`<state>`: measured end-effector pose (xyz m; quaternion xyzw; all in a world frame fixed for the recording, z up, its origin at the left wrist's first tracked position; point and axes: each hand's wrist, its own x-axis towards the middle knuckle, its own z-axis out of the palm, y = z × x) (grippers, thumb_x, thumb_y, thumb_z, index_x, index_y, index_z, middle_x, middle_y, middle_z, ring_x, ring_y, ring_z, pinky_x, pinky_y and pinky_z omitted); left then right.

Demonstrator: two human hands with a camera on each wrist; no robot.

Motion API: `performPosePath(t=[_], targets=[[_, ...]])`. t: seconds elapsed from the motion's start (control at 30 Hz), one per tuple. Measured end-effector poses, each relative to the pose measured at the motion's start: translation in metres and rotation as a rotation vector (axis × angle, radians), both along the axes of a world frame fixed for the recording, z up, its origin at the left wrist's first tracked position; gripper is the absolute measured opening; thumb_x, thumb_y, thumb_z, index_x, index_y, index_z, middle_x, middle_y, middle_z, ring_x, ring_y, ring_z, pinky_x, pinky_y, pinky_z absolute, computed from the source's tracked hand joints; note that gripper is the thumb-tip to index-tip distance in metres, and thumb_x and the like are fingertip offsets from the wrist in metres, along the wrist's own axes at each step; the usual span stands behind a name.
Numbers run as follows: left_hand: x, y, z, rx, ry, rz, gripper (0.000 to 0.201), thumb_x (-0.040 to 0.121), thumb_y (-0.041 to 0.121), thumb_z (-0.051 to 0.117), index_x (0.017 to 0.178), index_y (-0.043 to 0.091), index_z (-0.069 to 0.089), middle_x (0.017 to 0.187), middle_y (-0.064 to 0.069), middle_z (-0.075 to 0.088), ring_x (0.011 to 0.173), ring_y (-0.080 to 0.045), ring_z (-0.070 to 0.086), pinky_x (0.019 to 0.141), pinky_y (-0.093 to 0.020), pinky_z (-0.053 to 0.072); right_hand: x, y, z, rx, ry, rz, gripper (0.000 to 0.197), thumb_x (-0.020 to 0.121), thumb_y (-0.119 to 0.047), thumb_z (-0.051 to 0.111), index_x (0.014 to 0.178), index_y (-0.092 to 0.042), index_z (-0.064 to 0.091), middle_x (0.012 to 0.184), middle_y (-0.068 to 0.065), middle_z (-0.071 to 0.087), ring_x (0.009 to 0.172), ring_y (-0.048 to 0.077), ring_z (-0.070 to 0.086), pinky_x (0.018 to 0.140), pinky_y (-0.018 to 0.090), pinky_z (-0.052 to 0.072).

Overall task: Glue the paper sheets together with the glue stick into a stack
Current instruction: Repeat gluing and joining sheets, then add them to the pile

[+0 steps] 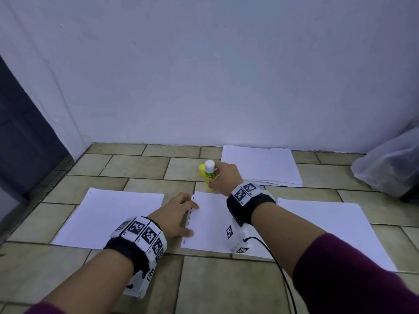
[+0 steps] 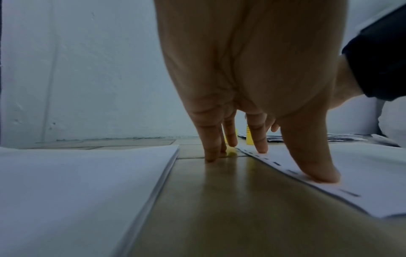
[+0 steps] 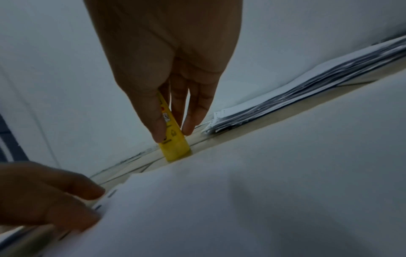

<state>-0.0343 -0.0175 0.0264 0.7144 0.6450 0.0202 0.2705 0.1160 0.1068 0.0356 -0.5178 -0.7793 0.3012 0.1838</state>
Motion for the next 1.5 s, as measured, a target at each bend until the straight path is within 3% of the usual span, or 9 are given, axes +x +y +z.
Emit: performPosePath(t=[0.2, 0.37, 0.5, 0.6, 0.73, 0.83, 1.07, 1.23, 1.5], targets=[[0.001, 0.0, 0.001, -0.002, 0.051, -0.037, 0.072, 0.084, 0.033, 0.071, 0.145, 0.023, 0.034, 0.156, 0.006, 0.015, 0.141, -0.015, 0.02, 0.112, -0.025, 0.022, -0.002, 0.002, 0.001, -0.012, -0.056, 0.006, 0.046, 0.076, -0.009, 0.073, 0.119, -0.011, 0.059, 0.111, 0.011, 0.065, 0.103, 0.025, 0.061, 0.086, 0.031, 0.05], [0.002, 0.0, 0.005, -0.005, 0.071, -0.043, 0.072, 0.083, 0.033, 0.071, 0.144, 0.022, 0.035, 0.153, 0.005, 0.021, 0.139, -0.015, 0.024, 0.111, -0.024, 0.023, 0.01, 0.001, 0.006, -0.141, -0.062, -0.012, 0.079, 0.071, -0.014, 0.081, 0.137, -0.01, 0.039, 0.123, 0.009, 0.058, 0.111, 0.022, 0.056, 0.083, 0.026, 0.045], [0.007, -0.001, 0.003, 0.01, 0.088, -0.041, 0.072, 0.083, 0.034, 0.069, 0.144, 0.021, 0.033, 0.147, 0.005, 0.027, 0.133, -0.016, 0.027, 0.106, -0.025, 0.029, 0.059, -0.007, 0.029, -0.103, -0.053, -0.045, 0.058, 0.073, -0.02, 0.081, 0.124, -0.01, 0.053, 0.118, 0.006, 0.062, 0.096, 0.014, 0.055, 0.076, 0.018, 0.037], [0.01, -0.003, 0.001, 0.013, 0.129, -0.047, 0.072, 0.084, 0.038, 0.066, 0.144, 0.021, 0.03, 0.144, 0.005, 0.028, 0.13, -0.015, 0.026, 0.103, -0.026, 0.032, 0.121, -0.021, 0.038, -0.074, -0.262, -0.049, 0.052, 0.076, -0.029, 0.078, 0.121, -0.013, 0.058, 0.125, 0.004, 0.059, 0.11, 0.016, 0.053, 0.084, 0.021, 0.038], [0.013, -0.002, 0.002, -0.005, 0.171, -0.062, 0.076, 0.084, 0.04, 0.064, 0.145, 0.019, 0.024, 0.145, 0.003, 0.028, 0.13, -0.017, 0.026, 0.104, -0.028, 0.032, 0.186, -0.05, 0.024, -0.187, -0.674, -0.117, 0.089, 0.069, -0.058, 0.075, 0.136, -0.012, 0.039, 0.138, 0.007, 0.042, 0.13, 0.025, 0.035, 0.104, 0.037, 0.038], [0.015, -0.002, 0.004, -0.028, 0.174, -0.042, 0.08, 0.083, 0.039, 0.065, 0.145, 0.018, 0.018, 0.146, 0.0, 0.026, 0.13, -0.019, 0.026, 0.104, -0.029, 0.034, 0.206, -0.07, 0.008, -0.238, -0.685, -0.127, 0.106, 0.057, -0.064, 0.079, 0.135, -0.012, 0.03, 0.134, 0.004, 0.036, 0.125, 0.023, 0.034, 0.102, 0.038, 0.04], [0.015, -0.005, 0.012, -0.05, 0.178, -0.068, 0.061, 0.09, 0.032, 0.061, 0.141, 0.017, 0.03, 0.148, 0.0, 0.026, 0.135, -0.017, 0.026, 0.104, -0.024, 0.028, 0.214, -0.076, 0.009, -0.175, -0.579, -0.095, 0.058, 0.066, -0.051, 0.08, 0.101, -0.024, 0.042, 0.104, -0.006, 0.049, 0.095, 0.014, 0.043, 0.074, 0.025, 0.036], [0.013, -0.007, 0.013, -0.086, 0.194, -0.099, 0.064, 0.099, 0.032, 0.047, 0.152, 0.015, 0.018, 0.161, 0.0, 0.001, 0.147, -0.013, 0.008, 0.115, -0.023, 0.014, 0.222, -0.071, 0.015, -0.144, -0.546, -0.127, 0.025, 0.089, -0.043, 0.06, 0.096, -0.021, 0.049, 0.095, -0.006, 0.051, 0.089, 0.012, 0.045, 0.072, 0.022, 0.031], [0.015, -0.007, 0.012, -0.082, 0.192, -0.085, 0.06, 0.102, 0.031, 0.039, 0.153, 0.014, 0.013, 0.161, -0.001, 0.001, 0.147, -0.012, 0.006, 0.114, -0.021, 0.011, 0.2, -0.081, 0.06, 0.214, -0.434, -0.364, 0.03, 0.095, -0.019, 0.045, 0.066, -0.016, 0.037, 0.06, -0.001, 0.043, 0.053, 0.016, 0.042, 0.045, 0.026, 0.024]])
